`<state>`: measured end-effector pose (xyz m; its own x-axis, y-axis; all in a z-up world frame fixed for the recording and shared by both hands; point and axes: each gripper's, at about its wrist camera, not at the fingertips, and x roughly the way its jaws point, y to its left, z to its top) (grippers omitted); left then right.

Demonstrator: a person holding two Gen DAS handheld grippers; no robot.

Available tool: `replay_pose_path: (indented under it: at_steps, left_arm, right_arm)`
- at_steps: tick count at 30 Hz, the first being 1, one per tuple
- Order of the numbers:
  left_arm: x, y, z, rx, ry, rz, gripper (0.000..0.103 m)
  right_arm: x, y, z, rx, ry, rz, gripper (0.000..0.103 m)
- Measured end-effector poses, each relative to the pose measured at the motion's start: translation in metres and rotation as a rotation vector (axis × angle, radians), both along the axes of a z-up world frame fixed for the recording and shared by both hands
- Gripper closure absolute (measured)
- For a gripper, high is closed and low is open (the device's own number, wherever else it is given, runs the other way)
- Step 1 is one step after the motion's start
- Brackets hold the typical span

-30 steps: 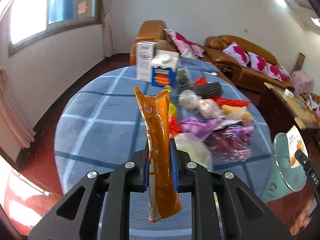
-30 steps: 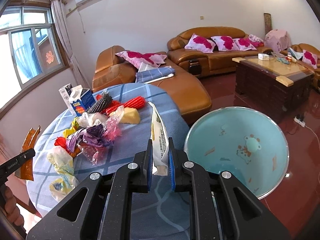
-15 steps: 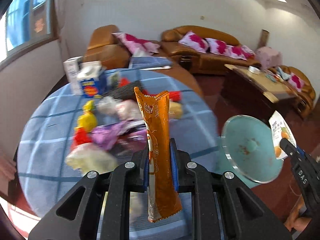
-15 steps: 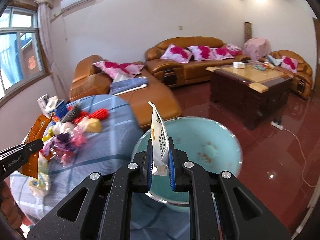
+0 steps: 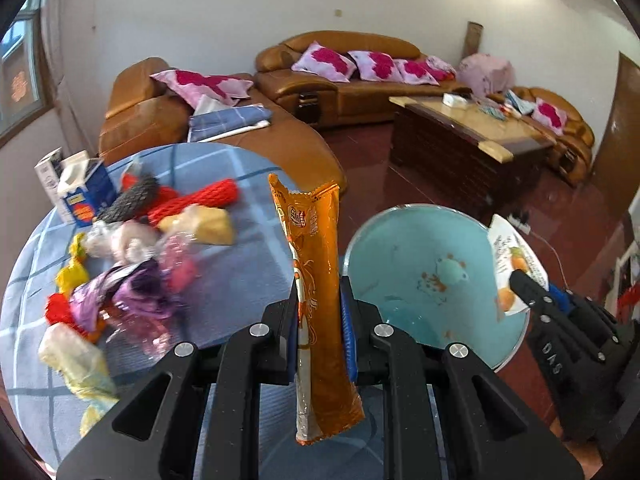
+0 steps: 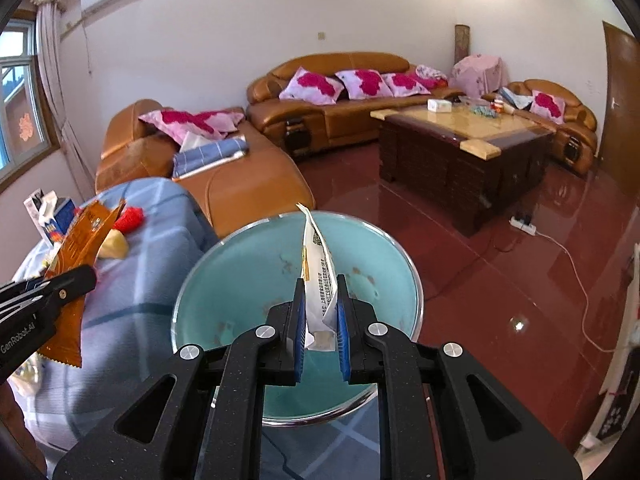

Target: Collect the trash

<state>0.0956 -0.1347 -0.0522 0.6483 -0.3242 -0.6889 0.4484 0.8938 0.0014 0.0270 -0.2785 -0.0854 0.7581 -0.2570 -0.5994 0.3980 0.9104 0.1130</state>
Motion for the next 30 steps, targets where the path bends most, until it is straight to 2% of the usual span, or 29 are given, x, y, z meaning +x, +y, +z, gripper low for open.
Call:
replay_pose_path:
  at_steps: [14, 17, 18, 20, 22, 23, 24, 26, 28, 30]
  left_arm:
    - [0.012, -0.054, -0.024, 0.071, 0.037, -0.07, 0.086]
    - [0.014, -0.06, -0.03, 0.093, 0.044, -0.077, 0.084]
    - [0.017, -0.061, -0.033, 0.099, 0.057, -0.077, 0.081]
    - [0.021, -0.061, -0.035, 0.11, 0.068, -0.069, 0.079]
    - [0.022, -0.06, -0.035, 0.119, 0.066, -0.062, 0.067]
    - [0.022, -0.06, -0.034, 0.121, 0.059, -0.058, 0.055]
    - [0.021, -0.06, -0.032, 0.122, 0.049, -0.053, 0.046]
    - [0.019, -0.057, -0.027, 0.119, 0.026, -0.046, 0.044]
    - [0.016, -0.052, -0.021, 0.118, 0.005, -0.03, 0.035]
    - [0.013, -0.045, -0.012, 0.112, -0.026, -0.006, 0.03]
  right_arm:
    - [0.005, -0.02, -0.021, 0.079, 0.056, -0.01, 0.088]
    - [0.006, -0.022, -0.021, 0.082, 0.057, -0.011, 0.083]
    - [0.006, -0.022, -0.021, 0.082, 0.055, -0.012, 0.078]
    - [0.004, -0.022, -0.018, 0.083, 0.042, -0.014, 0.076]
    - [0.004, -0.024, -0.016, 0.078, 0.033, -0.016, 0.068]
    - [0.002, -0.025, -0.014, 0.074, 0.023, -0.016, 0.064]
    - [0.001, -0.025, -0.013, 0.07, 0.016, -0.023, 0.064]
    - [-0.002, -0.025, -0.009, 0.066, -0.002, -0.042, 0.063]
    - [-0.006, -0.027, -0.006, 0.069, -0.023, -0.061, 0.061]
    - [-0.01, -0.028, 0.0, 0.067, -0.05, -0.075, 0.056]
